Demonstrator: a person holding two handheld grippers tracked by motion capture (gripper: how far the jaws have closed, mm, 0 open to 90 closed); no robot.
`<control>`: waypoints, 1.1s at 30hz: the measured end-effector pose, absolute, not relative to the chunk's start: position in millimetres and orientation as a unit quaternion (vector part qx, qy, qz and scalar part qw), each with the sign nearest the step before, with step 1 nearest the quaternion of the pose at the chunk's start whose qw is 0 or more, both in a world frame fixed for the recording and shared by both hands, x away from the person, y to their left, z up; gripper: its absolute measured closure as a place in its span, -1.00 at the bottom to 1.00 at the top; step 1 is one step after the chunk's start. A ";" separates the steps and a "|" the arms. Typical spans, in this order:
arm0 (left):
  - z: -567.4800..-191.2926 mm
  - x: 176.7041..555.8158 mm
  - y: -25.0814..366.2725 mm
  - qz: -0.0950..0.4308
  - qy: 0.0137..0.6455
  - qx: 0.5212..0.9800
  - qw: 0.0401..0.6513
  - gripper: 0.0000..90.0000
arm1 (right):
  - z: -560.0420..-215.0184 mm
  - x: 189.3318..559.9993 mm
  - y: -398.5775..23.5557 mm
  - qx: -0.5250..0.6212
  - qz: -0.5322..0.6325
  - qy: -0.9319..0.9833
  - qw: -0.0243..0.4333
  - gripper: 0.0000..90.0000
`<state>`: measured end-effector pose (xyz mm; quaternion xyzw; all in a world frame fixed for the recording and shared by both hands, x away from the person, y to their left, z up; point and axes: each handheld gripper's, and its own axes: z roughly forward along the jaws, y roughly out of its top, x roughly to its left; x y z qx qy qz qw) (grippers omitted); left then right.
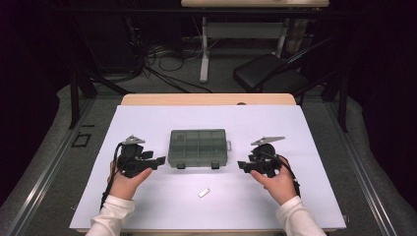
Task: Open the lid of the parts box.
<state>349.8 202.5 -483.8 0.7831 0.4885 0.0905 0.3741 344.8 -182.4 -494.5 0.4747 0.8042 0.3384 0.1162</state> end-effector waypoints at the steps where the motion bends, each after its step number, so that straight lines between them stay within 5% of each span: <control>1: -482.5 352.8 199.9 0.093 0.489 0.783 0.374 -0.08 | -493.4 347.6 -178.3 0.467 0.334 0.811 0.116 0.08; 12: -482.0 377.1 195.7 0.082 0.504 0.770 0.383 0.08 | -489.9 377.2 -140.9 0.436 0.339 0.821 0.145 0.18; 17: -487.0 373.2 197.2 0.074 0.513 0.760 0.391 0.21 | -495.7 377.7 -141.0 0.439 0.357 0.815 0.124 0.20; 27: -500.4 358.0 183.1 0.102 0.482 0.776 0.393 0.56 | -506.0 356.4 -134.4 0.441 0.395 0.795 0.135 0.47; 33: -500.6 348.5 175.7 0.101 0.476 0.781 0.393 0.71 | -506.4 345.6 -129.7 0.444 0.392 0.795 0.134 0.79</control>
